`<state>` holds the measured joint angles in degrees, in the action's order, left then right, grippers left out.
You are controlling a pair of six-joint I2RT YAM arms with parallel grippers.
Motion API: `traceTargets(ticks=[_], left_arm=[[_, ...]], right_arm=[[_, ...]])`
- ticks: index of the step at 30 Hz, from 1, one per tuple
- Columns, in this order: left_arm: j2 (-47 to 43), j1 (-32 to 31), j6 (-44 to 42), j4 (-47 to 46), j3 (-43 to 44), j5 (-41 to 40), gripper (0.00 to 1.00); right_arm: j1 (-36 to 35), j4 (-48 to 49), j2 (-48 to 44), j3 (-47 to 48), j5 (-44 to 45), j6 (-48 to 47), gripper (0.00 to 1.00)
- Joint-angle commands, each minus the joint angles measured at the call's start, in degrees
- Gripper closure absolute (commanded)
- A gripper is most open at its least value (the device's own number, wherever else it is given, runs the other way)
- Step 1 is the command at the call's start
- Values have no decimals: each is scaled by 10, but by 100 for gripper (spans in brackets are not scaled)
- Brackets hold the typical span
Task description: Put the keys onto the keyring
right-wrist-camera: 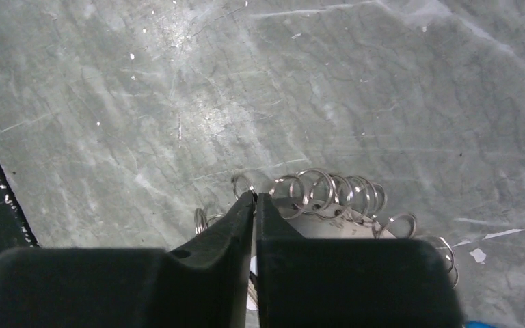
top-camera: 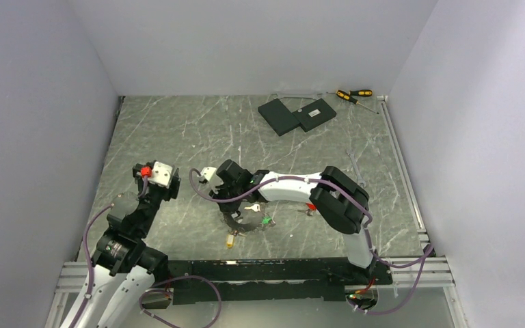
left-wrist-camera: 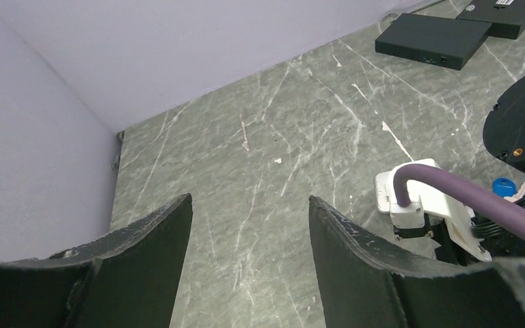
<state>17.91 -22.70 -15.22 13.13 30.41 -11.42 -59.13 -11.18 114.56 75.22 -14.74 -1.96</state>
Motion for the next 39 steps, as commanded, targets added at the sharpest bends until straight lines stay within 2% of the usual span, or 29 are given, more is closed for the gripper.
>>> traceTargets(ticks=[1, 8, 16, 26, 33, 39], left_arm=[[5, 5, 9, -24, 6, 9, 32], [5, 5, 8, -24, 6, 8, 32], [5, 5, 8, -25, 6, 9, 32], [-13, 7, 5, -34, 3, 66, 33], [-28, 7, 5, -41, 2, 166, 36], [-31, 7, 3, -50, 1, 297, 39]], right_arm=[[1, -1, 5, 13, -27, -13, 100], [7, 24, -14, -14, -48, -19, 100], [25, 98, -89, -86, -98, -13, 100], [34, 189, -164, -171, -167, -20, 100], [49, 233, -233, -222, -208, -30, 100], [81, 266, -309, -276, -256, -29, 100]])
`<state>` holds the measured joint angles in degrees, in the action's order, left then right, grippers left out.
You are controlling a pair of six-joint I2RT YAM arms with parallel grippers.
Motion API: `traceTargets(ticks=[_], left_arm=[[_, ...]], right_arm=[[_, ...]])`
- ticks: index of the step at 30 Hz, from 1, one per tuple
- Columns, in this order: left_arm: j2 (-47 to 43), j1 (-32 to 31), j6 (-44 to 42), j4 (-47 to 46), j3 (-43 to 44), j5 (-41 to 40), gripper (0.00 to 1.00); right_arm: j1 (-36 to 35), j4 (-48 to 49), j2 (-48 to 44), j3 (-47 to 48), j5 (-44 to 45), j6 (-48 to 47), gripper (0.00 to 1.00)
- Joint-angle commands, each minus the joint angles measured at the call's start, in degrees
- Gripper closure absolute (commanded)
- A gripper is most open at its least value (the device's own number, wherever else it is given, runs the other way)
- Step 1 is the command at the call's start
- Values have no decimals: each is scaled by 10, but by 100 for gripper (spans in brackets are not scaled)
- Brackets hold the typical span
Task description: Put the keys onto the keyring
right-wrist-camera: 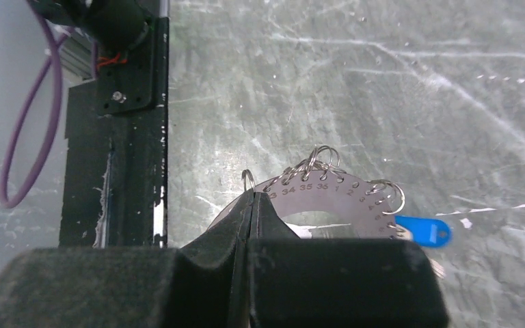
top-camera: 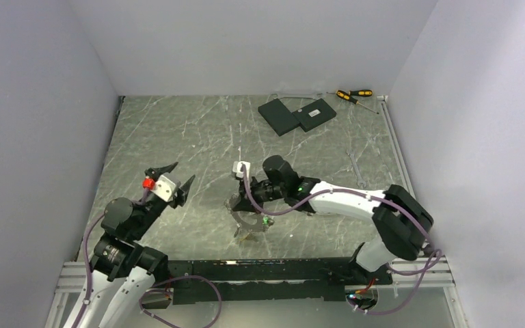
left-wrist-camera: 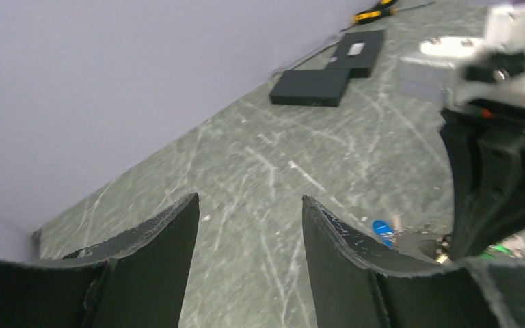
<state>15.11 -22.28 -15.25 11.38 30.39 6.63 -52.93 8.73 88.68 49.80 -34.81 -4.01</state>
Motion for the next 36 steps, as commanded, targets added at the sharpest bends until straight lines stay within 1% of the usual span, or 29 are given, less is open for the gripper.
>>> traceTargets(ticks=[1, 4, 6, 9, 10, 12, 13, 15, 18, 22, 27, 32, 36], left_arm=[[-1, 3, 4, -36, 1, 141, 39], [13, 4, 13, -37, 8, 200, 42], [23, 3, 60, -47, 19, 201, 43], [34, 3, 235, -47, 32, 134, 45], [37, 3, 314, -38, 32, 111, 46], [42, 3, 419, -3, 32, 72, 44], [46, 3, 457, 13, 31, 63, 44], [54, 3, 510, 31, 25, 70, 43], [66, 3, 584, 25, 6, 92, 41], [94, 3, 656, -15, -26, 126, 36], [160, 3, 703, -80, -59, 166, 34], [212, 2, 759, -197, -100, 218, 42], [237, 2, 756, -311, -141, 271, 45]], right_arm=[[25, 69, -60, -28, -60, -8, 100], [39, 73, -82, -43, -71, -4, 100], [48, 75, -90, -49, -75, 1, 100], [55, 72, -99, -53, -79, 4, 100], [56, 70, -102, -54, -78, 5, 100], [60, 72, -111, -59, -79, 8, 100], [63, 73, -114, -62, -79, 10, 100], [73, 86, -121, -71, -87, 21, 100], [91, 116, -130, -91, -99, 38, 100], [108, 151, -134, -108, -117, 72, 100], [117, 151, -141, -109, -123, 73, 100], [129, 170, -153, -118, -140, 89, 100], [133, 182, -149, -122, -147, 97, 100]])
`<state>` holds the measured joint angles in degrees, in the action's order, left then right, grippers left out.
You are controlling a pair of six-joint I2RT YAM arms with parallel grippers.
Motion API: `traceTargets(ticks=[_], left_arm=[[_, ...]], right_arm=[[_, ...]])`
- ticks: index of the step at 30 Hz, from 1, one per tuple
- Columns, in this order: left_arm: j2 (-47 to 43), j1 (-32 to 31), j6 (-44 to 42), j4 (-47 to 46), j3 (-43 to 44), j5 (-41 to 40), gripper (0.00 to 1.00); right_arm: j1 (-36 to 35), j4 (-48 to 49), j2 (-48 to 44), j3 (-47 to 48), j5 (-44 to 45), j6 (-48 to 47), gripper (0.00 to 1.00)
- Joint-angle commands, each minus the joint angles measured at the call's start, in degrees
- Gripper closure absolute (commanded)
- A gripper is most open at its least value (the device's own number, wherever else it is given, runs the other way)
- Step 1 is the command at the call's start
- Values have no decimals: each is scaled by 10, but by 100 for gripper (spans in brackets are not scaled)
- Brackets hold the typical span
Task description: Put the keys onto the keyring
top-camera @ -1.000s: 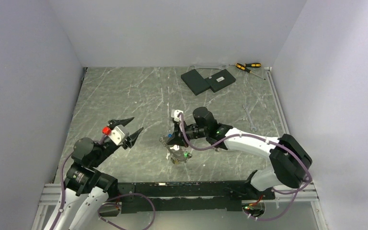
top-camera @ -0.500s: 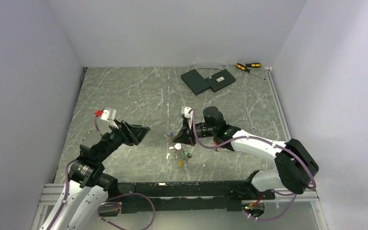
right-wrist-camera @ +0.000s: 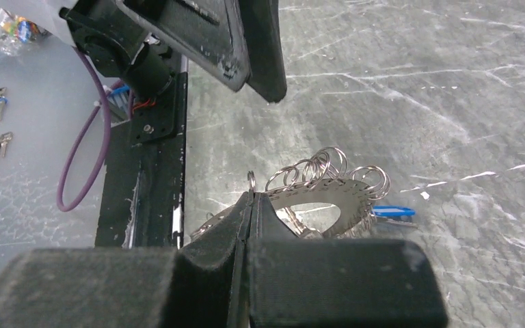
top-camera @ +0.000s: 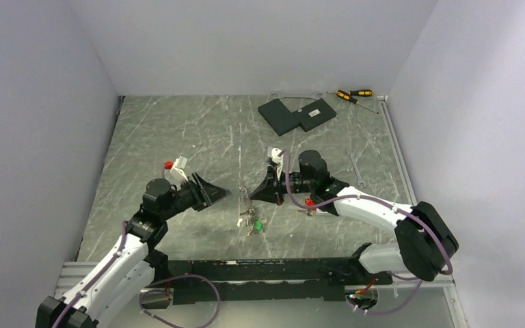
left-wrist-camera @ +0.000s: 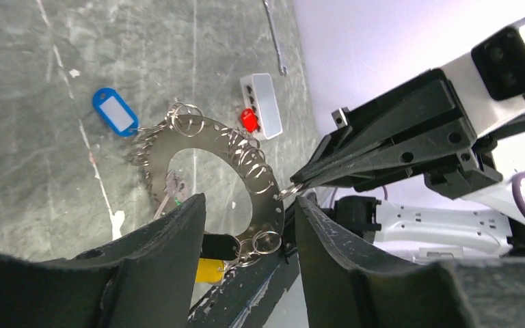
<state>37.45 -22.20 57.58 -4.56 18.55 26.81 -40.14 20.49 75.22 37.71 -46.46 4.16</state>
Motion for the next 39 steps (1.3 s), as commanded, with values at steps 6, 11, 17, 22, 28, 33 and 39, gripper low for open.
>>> traceTargets(ticks=[6, 11, 17, 22, 28, 33, 39], left_arm=[[55, -1, 25, -267, -50, 123, 48], [89, -16, -6, -306, -53, 148, 54], [114, -24, 15, -320, -76, 94, 53], [100, -29, 48, -266, -73, 39, 46], [124, -35, 128, -239, -70, -4, 55], [194, -43, 179, -332, -79, 17, 56], [242, -62, 174, -395, -75, 20, 57]], right_arm=[[7, 78, -15, -7, -33, 23, 100], [8, 76, -19, -5, -32, 21, 100], [9, 63, -20, -2, -34, 15, 100], [9, 69, -17, -4, -34, 18, 100], [9, 76, -12, -1, -35, 19, 100], [9, 81, -4, 5, -36, 22, 100], [9, 80, 0, 9, -36, 20, 100]])
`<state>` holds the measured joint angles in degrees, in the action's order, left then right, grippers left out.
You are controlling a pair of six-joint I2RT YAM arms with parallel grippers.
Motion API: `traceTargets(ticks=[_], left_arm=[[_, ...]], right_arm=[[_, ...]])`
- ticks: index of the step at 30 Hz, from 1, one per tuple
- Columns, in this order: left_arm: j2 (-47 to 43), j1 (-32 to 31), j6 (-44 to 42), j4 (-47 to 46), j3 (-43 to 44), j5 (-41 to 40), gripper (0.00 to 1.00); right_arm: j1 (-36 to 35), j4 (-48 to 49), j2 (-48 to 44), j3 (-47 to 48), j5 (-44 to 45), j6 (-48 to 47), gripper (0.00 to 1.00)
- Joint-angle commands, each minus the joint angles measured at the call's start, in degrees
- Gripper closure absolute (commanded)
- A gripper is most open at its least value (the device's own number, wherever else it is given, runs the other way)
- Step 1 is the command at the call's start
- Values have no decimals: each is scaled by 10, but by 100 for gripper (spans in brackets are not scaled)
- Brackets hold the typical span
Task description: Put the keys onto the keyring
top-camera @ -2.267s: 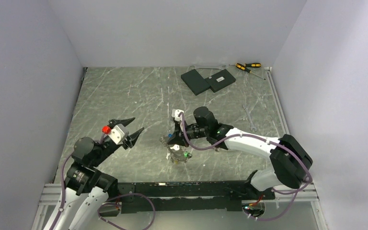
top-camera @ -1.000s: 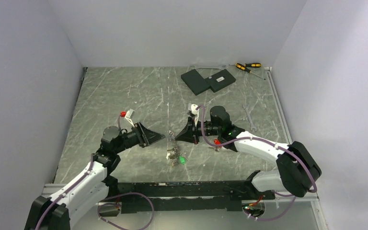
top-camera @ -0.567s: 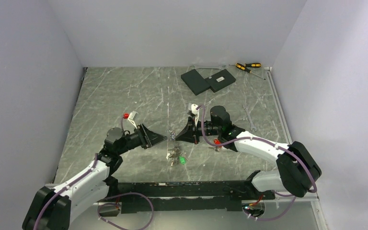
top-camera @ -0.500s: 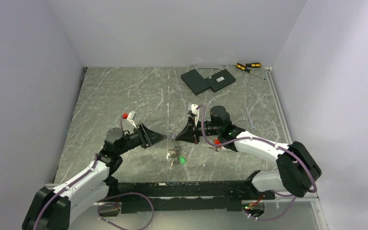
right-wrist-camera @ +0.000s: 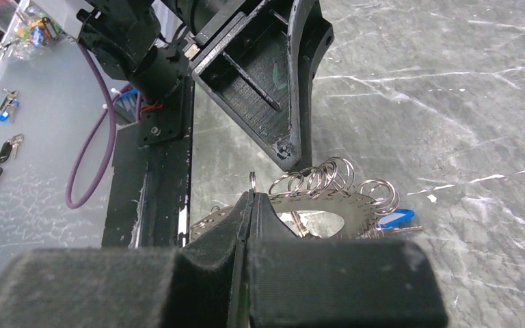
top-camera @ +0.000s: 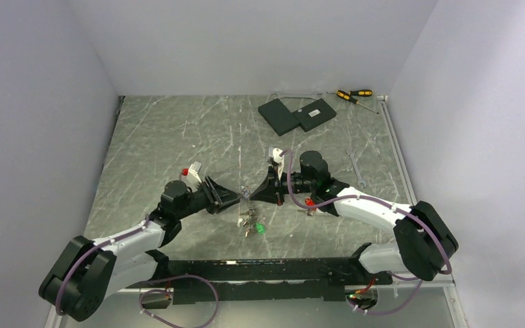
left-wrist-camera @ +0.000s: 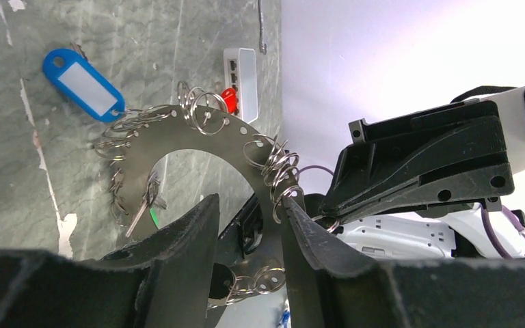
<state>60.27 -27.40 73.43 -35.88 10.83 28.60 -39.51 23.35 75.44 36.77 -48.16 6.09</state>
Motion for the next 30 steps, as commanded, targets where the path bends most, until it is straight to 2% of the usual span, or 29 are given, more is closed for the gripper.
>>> traceTargets(ticks=[1, 17, 24, 28, 30], left_arm=[[16, -11, 14, -81, 5, 4, 58], [34, -31, 14, -95, 20, 6, 64], [31, -39, 20, -114, 19, 0, 71], [-6, -38, 11, -74, 27, -9, 79], [-41, -40, -6, -11, 42, -17, 81]], right_arm=[[2, 50, -3, 20, -18, 1, 100], [2, 60, 12, 31, -22, 5, 100], [3, 62, 17, 34, -25, 7, 100], [3, 58, 17, 36, -26, 6, 100], [3, 57, 15, 36, -26, 5, 100]])
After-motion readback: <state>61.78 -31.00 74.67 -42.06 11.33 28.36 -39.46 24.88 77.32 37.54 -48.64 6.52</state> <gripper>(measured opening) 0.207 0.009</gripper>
